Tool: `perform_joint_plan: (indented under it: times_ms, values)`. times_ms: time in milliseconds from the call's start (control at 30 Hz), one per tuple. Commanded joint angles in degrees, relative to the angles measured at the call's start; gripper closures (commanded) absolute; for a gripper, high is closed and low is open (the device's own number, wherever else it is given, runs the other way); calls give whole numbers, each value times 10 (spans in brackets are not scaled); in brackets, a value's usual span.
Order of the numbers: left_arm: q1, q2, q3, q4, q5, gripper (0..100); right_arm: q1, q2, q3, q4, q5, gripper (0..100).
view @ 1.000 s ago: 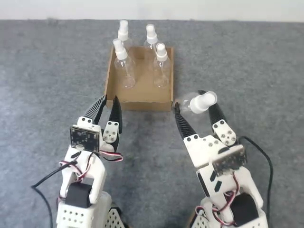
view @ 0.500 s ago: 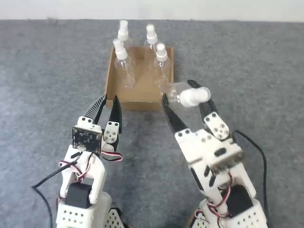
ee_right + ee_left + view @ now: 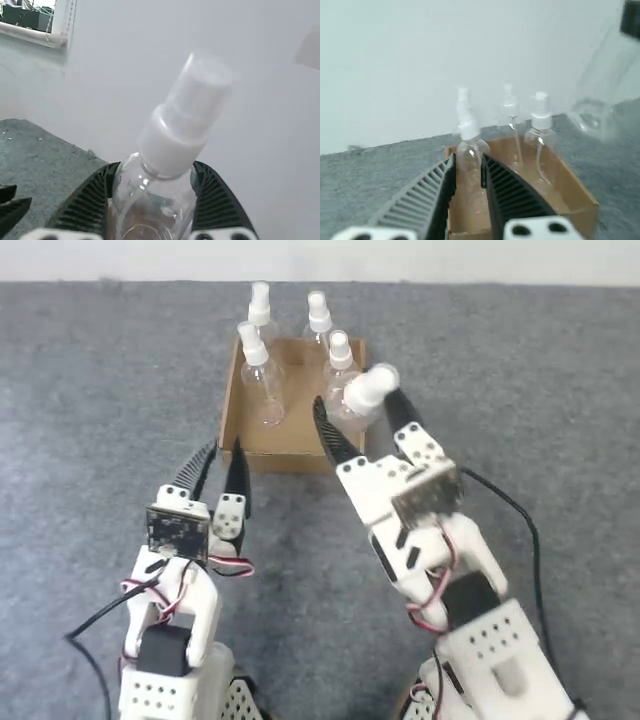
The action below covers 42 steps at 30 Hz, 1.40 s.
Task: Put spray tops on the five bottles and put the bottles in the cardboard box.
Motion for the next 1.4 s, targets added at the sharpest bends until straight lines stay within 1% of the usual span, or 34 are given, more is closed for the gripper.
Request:
perform_joint_plan:
  times_ms: [0, 100, 200, 567, 767, 1000, 1167, 1367]
  values:
    - [-44, -11, -8, -50, 38, 923, -7, 74, -45, -62, -5, 991]
    - [-69, -11, -10, -58, 62, 920, -7, 133, -46, -107, -5, 991]
    - [-76, -11, -10, -64, 68, 920, -7, 196, -62, -147, -5, 991]
    - [-77, -11, -10, -63, 68, 920, -5, 422, -189, -158, -5, 991]
    - [-77, -11, -10, -63, 65, 920, -3, 495, -228, -160, -6, 991]
    - [-77, -11, -10, -63, 64, 920, -3, 575, -229, -250, -5, 991]
    - [-77, -11, -10, -63, 64, 920, -7, 625, -232, -293, -5, 991]
    - [-77, -11, -10, -64, 64, 920, -5, 686, -273, -292, -5, 991]
